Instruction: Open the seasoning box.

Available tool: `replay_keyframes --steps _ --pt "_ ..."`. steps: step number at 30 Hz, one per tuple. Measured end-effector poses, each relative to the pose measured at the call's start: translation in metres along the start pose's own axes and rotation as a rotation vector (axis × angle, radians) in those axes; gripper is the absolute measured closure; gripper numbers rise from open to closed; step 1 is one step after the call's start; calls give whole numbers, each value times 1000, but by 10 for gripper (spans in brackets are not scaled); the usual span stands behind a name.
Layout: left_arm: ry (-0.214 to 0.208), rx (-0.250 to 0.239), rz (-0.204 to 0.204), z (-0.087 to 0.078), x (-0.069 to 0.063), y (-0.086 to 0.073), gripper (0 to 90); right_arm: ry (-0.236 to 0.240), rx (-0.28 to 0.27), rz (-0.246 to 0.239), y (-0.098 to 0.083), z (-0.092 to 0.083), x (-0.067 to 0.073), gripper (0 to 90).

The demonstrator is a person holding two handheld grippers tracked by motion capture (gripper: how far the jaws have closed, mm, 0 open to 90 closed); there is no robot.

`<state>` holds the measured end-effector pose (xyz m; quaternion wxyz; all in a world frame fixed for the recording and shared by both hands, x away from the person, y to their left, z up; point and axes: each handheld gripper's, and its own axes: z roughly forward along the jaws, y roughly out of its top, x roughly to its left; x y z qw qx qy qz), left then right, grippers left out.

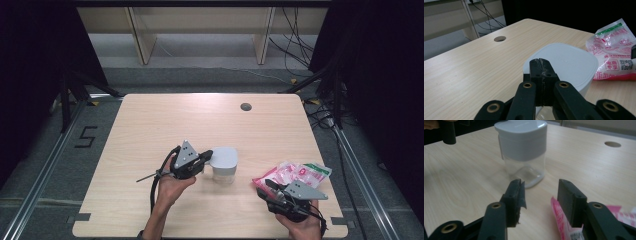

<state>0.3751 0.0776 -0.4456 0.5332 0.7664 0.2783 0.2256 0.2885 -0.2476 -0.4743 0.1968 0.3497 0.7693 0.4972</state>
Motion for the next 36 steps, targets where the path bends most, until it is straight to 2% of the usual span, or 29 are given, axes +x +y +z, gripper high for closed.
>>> replay_keyframes --steps 1,2,3,4,5,6,8,9,10,11,13,14,15,16,17,23,25,30,31,33,34,35,36 --pt "-3 -5 -5 0 1 0 893 -1 16 -13 5 6 3 631" --pt "-3 -5 -5 0 1 0 894 -1 16 -13 5 6 3 631" --pt "-5 -8 -10 0 1 -1 894 14 -1 -53 8 10 1 656" --pt "-4 -11 -12 0 1 -1 894 9 -3 -61 10 15 1 695" --pt "-8 -13 -15 0 1 -2 894 3 17 -55 14 21 2 760" --pt "-8 -13 -15 0 1 -2 894 3 17 -55 14 21 2 760" --pt "-6 -13 -17 -1 2 -2 893 13 2 -90 19 26 0 815" --pt "-7 -17 -18 -1 2 -3 893 24 -5 -86 21 29 1 832" --pt "-8 -21 -18 -1 2 -3 894 14 -3 -73 23 31 1 849" --pt "-10 -23 -17 -1 2 -3 893 17 -4 -91 25 33 0 869" --pt "-13 -19 -18 -1 3 -3 893 3 3 -81 28 36 0 894" --pt "-12 -21 -23 -1 3 -4 893 16 6 -64 29 38 1 900" --pt "-18 -34 -31 -1 3 -5 893 26 5 -96 30 40 -2 900" --pt "-16 -34 -30 -1 3 -5 893 14 3 -69 31 41 0 900" --pt "-17 -32 -28 -1 3 -5 893 7 -9 -110 33 45 -2 900" --pt "-13 -25 -31 1 2 -3 894 12 17 -87 36 50 -1 900" --pt "-14 -21 -27 1 1 -2 894 12 24 -101 38 50 -1 900" --pt "-12 -24 -32 0 3 -3 893 10 2 -121 41 56 -2 900" --pt "-13 -26 -37 1 3 -3 893 7 27 -91 41 55 1 900" --pt "-9 -27 -35 0 3 -3 893 -1 15 -120 42 58 0 900" --pt "-9 -25 -32 0 3 -3 893 -1 15 -120 42 58 0 900" --pt "-11 -25 -32 0 3 -3 893 6 29 -97 42 58 2 900" --pt "-15 -26 -35 0 3 -3 893 6 27 -102 43 60 1 900"
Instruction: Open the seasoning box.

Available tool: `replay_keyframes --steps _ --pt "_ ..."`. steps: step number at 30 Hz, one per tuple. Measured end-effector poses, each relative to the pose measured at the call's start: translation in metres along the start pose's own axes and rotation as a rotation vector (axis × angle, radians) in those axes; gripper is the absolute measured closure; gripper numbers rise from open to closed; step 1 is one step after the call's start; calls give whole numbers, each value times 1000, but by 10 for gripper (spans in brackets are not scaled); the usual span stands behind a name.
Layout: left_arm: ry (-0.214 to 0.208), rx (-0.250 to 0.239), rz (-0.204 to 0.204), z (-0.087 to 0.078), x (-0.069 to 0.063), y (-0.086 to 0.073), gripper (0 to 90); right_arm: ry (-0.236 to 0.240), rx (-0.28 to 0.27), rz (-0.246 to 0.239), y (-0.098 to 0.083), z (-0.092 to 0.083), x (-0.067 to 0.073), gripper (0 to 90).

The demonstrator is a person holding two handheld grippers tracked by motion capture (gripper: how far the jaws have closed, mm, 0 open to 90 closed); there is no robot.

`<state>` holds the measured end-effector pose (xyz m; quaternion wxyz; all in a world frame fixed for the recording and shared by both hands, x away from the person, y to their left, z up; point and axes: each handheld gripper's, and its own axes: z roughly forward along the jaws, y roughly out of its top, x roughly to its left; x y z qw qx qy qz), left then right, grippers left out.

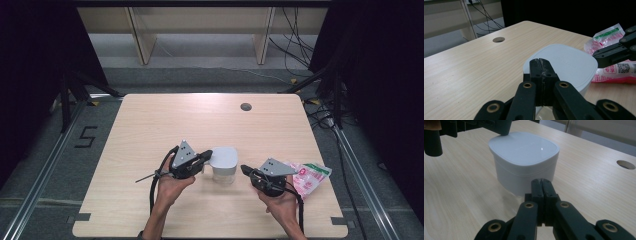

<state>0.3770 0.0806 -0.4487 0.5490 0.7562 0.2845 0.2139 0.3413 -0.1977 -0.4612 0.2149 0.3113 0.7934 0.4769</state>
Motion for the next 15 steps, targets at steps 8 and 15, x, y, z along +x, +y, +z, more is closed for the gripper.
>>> replay_keyframes --steps 8,15 --pt "3 6 -18 -2 0 -1 893 -6 2 -6 1 2 -2 900" --pt "3 5 -23 -2 1 -1 892 8 4 -14 2 4 -2 900"
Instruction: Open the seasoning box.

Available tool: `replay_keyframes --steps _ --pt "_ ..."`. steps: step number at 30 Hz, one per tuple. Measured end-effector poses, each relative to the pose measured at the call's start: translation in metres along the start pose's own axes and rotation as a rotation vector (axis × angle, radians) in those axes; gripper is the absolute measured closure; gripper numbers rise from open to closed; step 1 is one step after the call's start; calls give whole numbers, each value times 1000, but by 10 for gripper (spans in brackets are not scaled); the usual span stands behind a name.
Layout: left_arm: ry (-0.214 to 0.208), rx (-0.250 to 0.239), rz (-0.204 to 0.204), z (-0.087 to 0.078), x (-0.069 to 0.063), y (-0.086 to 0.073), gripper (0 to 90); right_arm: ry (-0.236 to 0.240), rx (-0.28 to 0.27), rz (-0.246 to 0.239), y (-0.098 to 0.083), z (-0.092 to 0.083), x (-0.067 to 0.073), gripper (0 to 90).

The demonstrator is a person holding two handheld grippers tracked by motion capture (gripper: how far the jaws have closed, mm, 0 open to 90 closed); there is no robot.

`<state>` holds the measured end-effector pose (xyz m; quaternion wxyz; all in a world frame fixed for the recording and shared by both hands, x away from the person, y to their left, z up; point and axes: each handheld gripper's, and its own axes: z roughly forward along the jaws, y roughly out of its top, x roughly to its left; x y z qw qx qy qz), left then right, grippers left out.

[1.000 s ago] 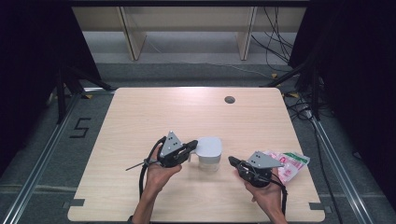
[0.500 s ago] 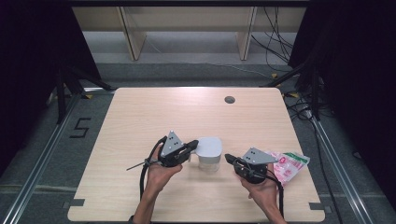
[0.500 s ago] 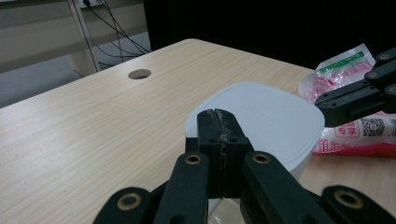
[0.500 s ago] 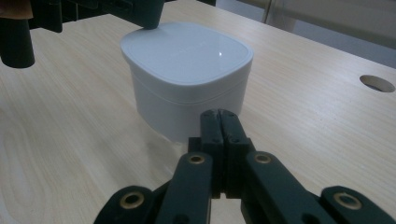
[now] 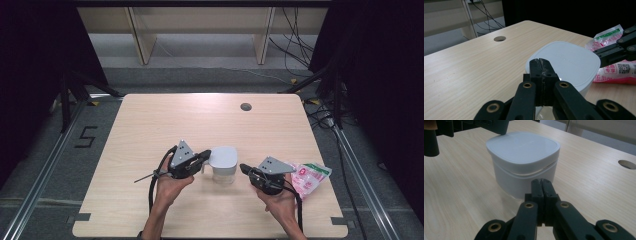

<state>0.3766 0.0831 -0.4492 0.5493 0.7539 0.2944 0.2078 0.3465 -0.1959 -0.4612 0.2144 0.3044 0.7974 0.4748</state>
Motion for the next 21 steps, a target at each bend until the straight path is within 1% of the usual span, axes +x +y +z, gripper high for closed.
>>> replay_keyframes --steps 1,4,5,7,8,9,10,11,13,15,16,18,20,21 --pt "2 4 6 0 0 0 892 -4 -4 -3 0 0 0 900" --pt "5 3 -2 -1 0 0 892 0 -7 -9 1 1 0 900" --pt "4 2 -3 -1 0 0 892 -8 -8 -4 1 1 0 900" --pt "1 3 -1 -1 0 0 891 -3 -4 -9 2 1 0 900" --pt "-2 2 -14 -1 0 -1 891 -3 -2 -14 2 1 0 900" --pt "-4 -1 -19 -1 0 -1 891 4 0 -16 3 2 1 900" --pt "-5 0 -19 -1 1 -1 891 13 7 -5 3 2 1 900" --pt "-4 1 -22 -2 1 -1 891 18 7 -6 3 3 1 900" --pt "0 6 -17 -2 2 -2 891 24 6 -7 4 4 2 900" --pt "6 4 -8 -2 2 -2 890 23 17 -12 5 4 3 900" --pt "9 3 -8 -3 2 -3 890 11 15 5 5 4 4 900" --pt "6 -3 -12 -2 2 -3 889 21 11 -19 7 5 4 900" --pt "2 -4 -13 -3 3 -4 889 25 0 -13 9 6 5 900" --pt "0 0 -10 -3 4 -4 889 11 4 -18 9 5 5 900"
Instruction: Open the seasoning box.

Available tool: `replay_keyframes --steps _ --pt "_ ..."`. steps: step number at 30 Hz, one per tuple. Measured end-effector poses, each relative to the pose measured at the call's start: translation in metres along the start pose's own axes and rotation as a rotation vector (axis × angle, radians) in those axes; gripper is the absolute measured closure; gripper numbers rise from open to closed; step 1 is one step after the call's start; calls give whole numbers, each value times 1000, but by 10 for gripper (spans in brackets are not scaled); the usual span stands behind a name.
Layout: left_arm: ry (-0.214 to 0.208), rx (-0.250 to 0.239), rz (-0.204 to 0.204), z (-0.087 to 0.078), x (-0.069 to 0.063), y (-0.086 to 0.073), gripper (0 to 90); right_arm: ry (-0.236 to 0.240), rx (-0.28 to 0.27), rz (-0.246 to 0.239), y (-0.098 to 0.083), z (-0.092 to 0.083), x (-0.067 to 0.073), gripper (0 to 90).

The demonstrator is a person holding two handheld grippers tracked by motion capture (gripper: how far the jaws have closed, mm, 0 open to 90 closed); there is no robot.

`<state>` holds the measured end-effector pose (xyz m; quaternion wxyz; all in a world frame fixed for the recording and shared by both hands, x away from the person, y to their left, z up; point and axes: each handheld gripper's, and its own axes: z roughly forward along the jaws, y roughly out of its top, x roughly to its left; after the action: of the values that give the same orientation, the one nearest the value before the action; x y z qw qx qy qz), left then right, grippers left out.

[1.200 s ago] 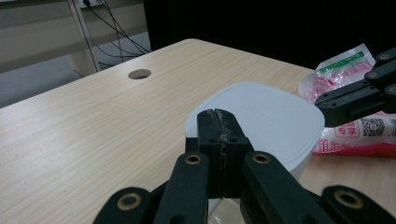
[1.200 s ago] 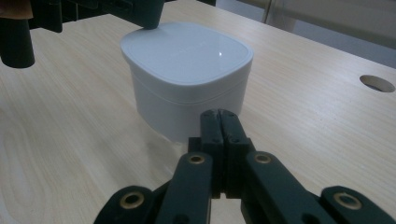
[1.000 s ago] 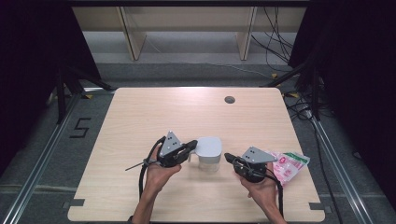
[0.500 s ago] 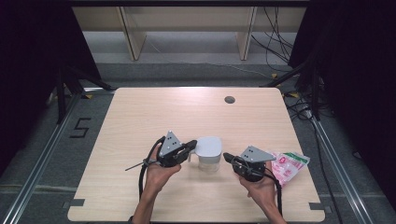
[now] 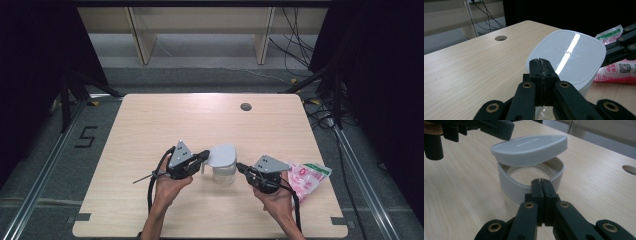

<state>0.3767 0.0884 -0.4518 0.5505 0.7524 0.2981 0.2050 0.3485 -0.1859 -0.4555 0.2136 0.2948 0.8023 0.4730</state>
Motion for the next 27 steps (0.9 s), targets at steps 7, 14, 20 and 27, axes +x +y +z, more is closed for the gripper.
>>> replay_keyframes --steps 7,14,20,27 --pt "0 -4 -6 0 2 -1 888 -10 -35 -33 6 -1 1 900" --pt "-4 -19 -30 0 3 -4 879 1 -45 -30 15 -1 2 900" --pt "-4 -17 -29 -1 3 -4 871 23 -42 -27 23 2 5 900" --pt "-4 -55 -71 -20 2 -15 781 13 -52 -20 28 3 8 900"
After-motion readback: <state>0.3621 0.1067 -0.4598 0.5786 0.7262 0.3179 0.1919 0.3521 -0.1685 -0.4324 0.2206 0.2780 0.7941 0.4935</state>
